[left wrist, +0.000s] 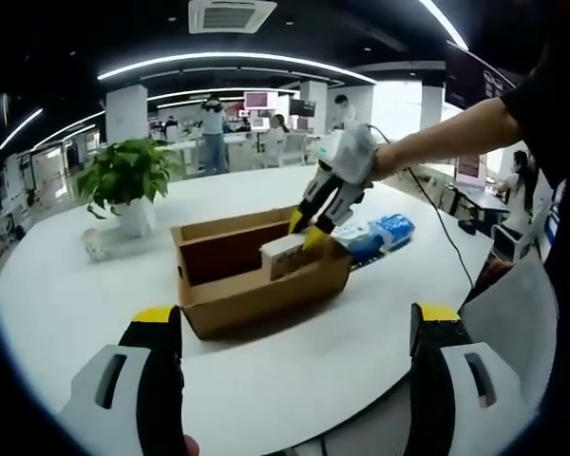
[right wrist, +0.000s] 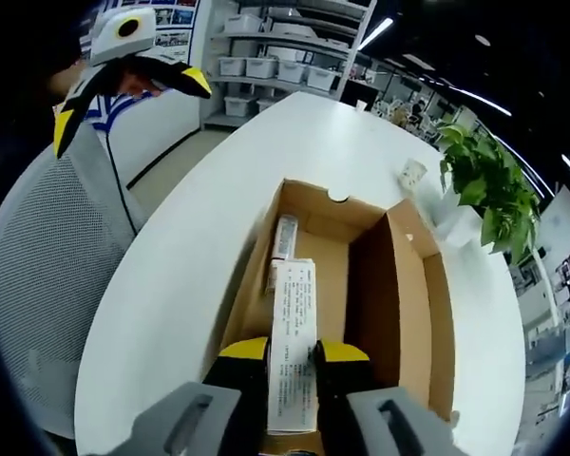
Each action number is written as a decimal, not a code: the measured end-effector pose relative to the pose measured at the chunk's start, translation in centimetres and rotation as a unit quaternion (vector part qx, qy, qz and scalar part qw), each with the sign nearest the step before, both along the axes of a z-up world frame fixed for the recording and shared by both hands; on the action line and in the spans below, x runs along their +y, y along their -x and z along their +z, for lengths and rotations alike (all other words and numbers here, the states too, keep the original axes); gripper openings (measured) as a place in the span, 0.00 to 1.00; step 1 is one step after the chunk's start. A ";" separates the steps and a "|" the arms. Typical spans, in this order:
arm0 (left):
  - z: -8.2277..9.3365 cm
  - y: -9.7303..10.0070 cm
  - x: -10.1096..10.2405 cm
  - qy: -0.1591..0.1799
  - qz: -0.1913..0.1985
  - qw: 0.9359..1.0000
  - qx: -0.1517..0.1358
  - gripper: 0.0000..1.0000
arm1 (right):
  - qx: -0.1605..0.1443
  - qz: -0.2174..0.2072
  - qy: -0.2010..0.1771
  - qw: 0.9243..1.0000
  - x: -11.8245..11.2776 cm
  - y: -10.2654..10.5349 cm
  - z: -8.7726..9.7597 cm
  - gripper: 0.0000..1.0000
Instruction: Operate the shoe box by opening the lid, removing the specified soft item, and placing it in the target area until the item is outside and the box remains undamaged.
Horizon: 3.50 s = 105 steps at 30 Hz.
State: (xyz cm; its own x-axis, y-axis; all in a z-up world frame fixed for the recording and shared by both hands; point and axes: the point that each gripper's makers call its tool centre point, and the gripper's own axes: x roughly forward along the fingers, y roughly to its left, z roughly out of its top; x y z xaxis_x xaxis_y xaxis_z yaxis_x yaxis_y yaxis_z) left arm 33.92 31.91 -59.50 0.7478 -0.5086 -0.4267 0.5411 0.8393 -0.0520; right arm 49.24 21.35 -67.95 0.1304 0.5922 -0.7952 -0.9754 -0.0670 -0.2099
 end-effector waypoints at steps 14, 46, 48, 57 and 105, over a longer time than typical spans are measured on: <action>-0.1 0.6 -0.4 0.005 -0.003 1.000 0.004 0.99 | -0.026 -0.005 -0.017 0.999 -1.2 -1.1 3.6 0.14; -0.3 1.5 -1.5 0.007 -0.015 1.000 0.007 0.99 | -0.060 -0.035 -0.016 0.997 -8.2 -2.8 7.8 0.14; -0.4 1.5 -1.5 0.006 -0.014 1.000 0.009 0.99 | -0.063 -0.037 -0.015 0.997 -8.7 -3.0 8.0 0.14; -0.2 1.5 -1.9 0.008 -0.019 1.000 0.009 0.99 | -0.070 -0.047 -0.013 0.996 -11.0 -3.5 8.3 0.14; -1.8 0.2 -1.6 -0.008 -0.011 0.999 0.048 0.99 | -0.059 -0.124 0.057 0.989 -26.1 -8.3 3.1 0.14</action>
